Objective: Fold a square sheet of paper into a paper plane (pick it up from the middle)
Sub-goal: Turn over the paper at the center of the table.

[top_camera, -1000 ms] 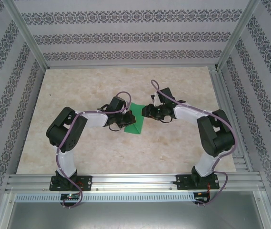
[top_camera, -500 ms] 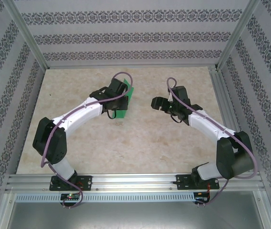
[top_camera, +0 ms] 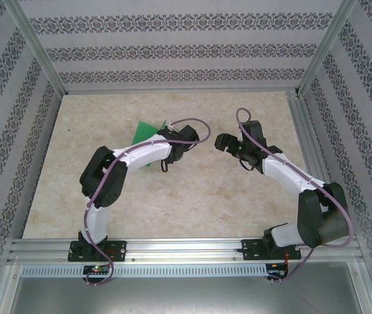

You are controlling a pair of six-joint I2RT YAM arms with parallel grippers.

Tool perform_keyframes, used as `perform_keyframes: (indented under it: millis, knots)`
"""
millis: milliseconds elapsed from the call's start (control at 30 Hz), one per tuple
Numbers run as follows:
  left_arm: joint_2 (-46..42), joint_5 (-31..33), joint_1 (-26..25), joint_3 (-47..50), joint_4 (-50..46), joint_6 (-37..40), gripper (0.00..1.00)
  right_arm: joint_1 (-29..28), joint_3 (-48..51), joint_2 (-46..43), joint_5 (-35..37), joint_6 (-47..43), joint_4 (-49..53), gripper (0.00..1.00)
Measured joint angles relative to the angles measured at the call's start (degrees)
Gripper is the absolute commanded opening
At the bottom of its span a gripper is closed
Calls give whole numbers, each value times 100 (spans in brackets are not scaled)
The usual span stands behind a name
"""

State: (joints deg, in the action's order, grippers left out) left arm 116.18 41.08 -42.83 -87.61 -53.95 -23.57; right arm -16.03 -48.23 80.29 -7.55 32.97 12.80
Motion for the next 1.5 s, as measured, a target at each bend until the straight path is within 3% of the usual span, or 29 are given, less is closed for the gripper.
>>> perform_keyframes:
  millis: [233, 500, 700, 867, 1133, 1267, 1500]
  knots:
    - [525, 114, -249, -59, -17, -4, 8, 149, 92, -22, 0, 85, -46, 89]
    - [855, -247, -555, -299, 33, -50, 14, 177, 114, -20, -4, 170, -57, 89]
    - [890, -522, -568, -299, 59, -74, 25, 232, 114, -20, -28, 201, -68, 89]
    - [846, -955, -568, -299, 125, -109, 41, 232, 116, -20, -90, 214, -70, 89]
    - [-802, -2702, -511, 127, 820, -245, 56, 232, 122, 118, -514, 216, -245, 89]
    - [-1676, -3606, -170, 616, 1482, -420, 57, 173, 125, 315, -780, 258, -409, 90]
    - [-1893, -4841, 1110, 1836, 2500, -870, 36, -402, 31, 774, -1008, 323, -516, 89]
